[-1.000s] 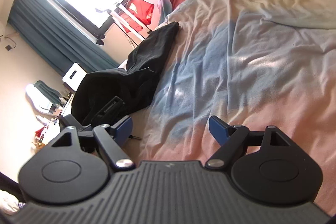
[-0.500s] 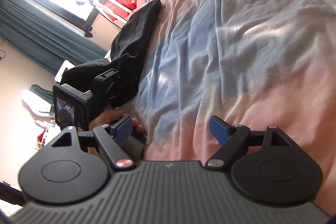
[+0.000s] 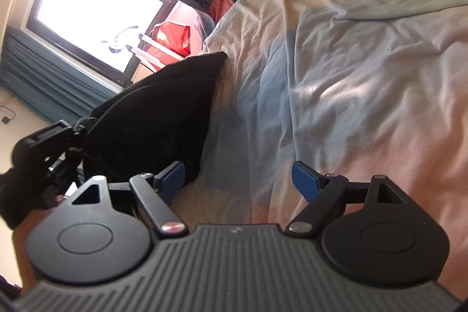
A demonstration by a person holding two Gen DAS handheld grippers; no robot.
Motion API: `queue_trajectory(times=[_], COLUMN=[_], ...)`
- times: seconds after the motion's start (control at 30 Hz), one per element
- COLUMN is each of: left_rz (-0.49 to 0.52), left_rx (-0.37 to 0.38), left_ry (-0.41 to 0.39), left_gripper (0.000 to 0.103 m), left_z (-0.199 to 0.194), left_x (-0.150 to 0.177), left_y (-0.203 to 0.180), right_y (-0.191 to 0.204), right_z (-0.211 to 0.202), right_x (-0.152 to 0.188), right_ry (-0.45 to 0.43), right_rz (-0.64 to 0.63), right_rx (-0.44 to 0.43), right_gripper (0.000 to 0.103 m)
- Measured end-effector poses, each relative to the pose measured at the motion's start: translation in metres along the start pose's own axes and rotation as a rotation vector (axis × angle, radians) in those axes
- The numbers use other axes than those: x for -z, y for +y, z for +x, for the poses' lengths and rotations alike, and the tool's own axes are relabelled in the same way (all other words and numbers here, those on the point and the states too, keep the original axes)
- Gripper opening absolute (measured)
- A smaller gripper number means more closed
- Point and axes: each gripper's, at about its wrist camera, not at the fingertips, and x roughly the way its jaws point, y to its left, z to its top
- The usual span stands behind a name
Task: Fold clothes
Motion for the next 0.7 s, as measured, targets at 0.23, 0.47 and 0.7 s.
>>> queue_trajectory(times=[0.23,0.47,0.7], left_rz=[0.019,-0.068,-0.128], left_rx=[0.05,0.061,0.106], left_ry=[0.121,0.177,0.163], left_gripper=[0.012,0.014,0.015], left_z=[-0.074,-0.132,-0.113], left_x=[0.067,0.12,0.133], left_y=[0.032,0.096,0.101], right_y=[-0.013,0.013,0.079], right_z=[-0.019,-0.002,0.119], right_x=[-0.015,-0.023,-0.084], right_ry=[-0.062,0.031,0.1], right_rz=[0.065,0.005,-0.184], right_rx=[-0.036,-0.07,-0.057], right_gripper=[0.083,0.083,0.083])
